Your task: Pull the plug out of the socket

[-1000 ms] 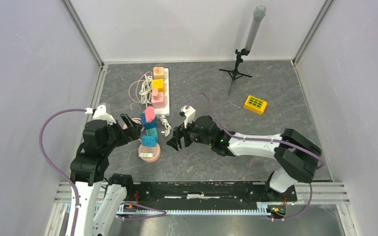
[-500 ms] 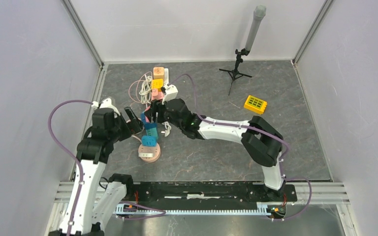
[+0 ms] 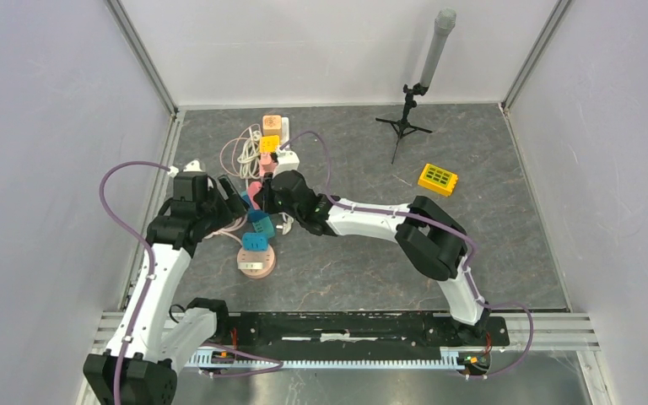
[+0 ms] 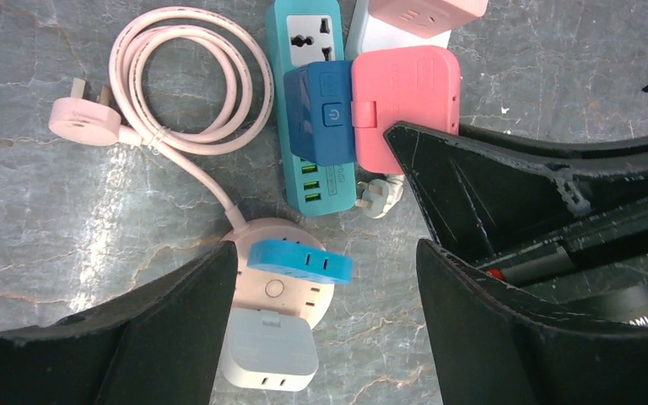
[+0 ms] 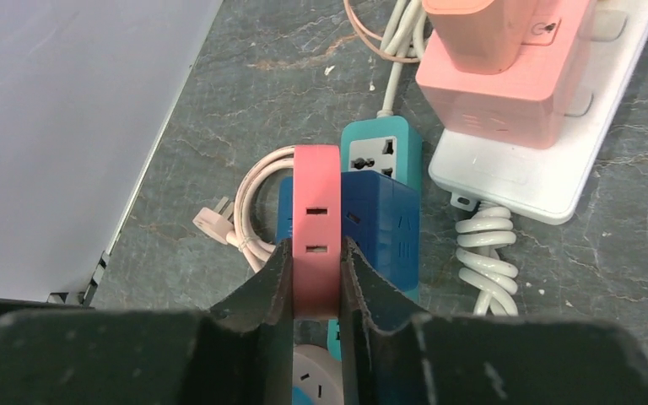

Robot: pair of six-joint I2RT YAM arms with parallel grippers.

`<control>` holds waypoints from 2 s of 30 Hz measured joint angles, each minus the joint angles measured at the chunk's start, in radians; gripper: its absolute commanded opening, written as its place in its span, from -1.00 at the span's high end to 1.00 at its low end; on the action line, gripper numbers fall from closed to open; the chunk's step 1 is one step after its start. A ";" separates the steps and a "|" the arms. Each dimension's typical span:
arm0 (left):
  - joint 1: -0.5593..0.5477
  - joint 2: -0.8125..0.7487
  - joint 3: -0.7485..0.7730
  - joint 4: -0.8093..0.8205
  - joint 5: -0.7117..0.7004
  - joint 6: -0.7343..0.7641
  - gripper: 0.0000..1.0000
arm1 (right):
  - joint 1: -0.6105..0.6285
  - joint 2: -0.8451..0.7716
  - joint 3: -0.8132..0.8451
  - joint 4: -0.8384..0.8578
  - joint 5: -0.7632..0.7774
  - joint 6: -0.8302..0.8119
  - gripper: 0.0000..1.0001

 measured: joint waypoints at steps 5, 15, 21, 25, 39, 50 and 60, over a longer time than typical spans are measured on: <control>0.001 0.034 -0.037 0.071 0.039 -0.015 -0.53 | -0.002 -0.033 -0.048 0.012 0.040 0.012 0.94; 0.001 0.245 -0.086 0.249 0.224 -0.072 -0.20 | -0.008 -0.133 -0.151 -0.035 0.120 0.022 0.76; 0.001 0.317 -0.089 0.342 0.248 -0.128 -0.07 | -0.018 -0.133 -0.151 -0.027 0.071 0.004 0.82; 0.001 0.337 -0.100 0.390 0.246 -0.148 0.13 | -0.025 -0.133 -0.151 -0.022 0.031 -0.013 1.00; 0.003 0.274 -0.227 0.502 0.191 -0.209 0.55 | -0.032 -0.114 -0.127 -0.015 -0.064 -0.055 1.00; 0.004 0.260 -0.252 0.534 0.174 -0.217 0.64 | -0.033 -0.100 -0.109 -0.017 -0.077 -0.069 1.00; 0.004 0.270 -0.253 0.538 0.176 -0.217 0.66 | -0.049 -0.101 -0.128 0.025 -0.121 -0.065 1.00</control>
